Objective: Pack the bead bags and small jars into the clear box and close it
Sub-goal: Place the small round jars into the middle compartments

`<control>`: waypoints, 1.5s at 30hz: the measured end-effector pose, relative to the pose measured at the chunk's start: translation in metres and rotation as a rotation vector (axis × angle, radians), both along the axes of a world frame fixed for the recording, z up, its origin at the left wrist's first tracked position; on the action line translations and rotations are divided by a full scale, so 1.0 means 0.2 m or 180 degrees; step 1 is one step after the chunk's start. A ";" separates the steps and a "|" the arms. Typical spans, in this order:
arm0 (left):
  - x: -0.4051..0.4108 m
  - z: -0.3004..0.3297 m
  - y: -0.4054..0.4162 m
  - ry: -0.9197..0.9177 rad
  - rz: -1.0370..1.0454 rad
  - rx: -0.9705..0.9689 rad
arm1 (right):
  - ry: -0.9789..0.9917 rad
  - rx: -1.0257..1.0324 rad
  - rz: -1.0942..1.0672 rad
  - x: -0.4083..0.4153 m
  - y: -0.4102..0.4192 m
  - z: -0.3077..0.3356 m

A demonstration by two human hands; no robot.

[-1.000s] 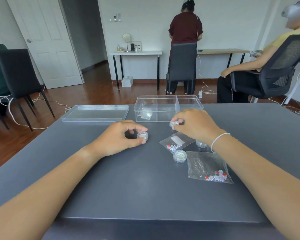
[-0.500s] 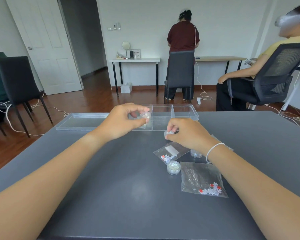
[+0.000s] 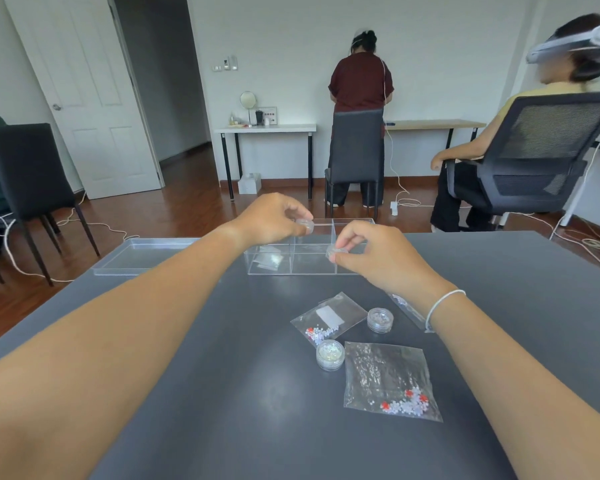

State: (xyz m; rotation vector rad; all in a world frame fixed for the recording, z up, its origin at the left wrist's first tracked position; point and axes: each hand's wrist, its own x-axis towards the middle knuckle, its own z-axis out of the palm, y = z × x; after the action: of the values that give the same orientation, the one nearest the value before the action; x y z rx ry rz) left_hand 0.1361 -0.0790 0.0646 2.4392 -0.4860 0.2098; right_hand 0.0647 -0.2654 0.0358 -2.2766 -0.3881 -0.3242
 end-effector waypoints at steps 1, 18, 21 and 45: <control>0.01 0.00 -0.01 0.0027 0.0032 0.0096 | -0.0027 0.0058 -0.0004 0.00 0.00 0.00; 0.13 -0.02 -0.14 0.0157 0.0398 0.1495 | -0.0126 0.0310 -0.0189 0.03 -0.03 0.01; 0.13 -0.03 -0.15 0.0140 0.0413 0.1672 | -0.0127 0.0289 -0.0186 0.03 -0.03 0.00; -0.30 -0.13 0.06 -0.0325 -0.0067 -0.0447 | -0.0059 0.0340 -0.0168 0.04 -0.01 -0.03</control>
State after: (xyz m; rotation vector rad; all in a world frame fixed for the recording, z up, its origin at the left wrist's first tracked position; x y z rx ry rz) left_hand 0.0754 -0.0667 0.0384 2.2936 -0.5233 0.3492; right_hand 0.0718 -0.2682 0.0307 -2.1833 -0.3132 -0.3842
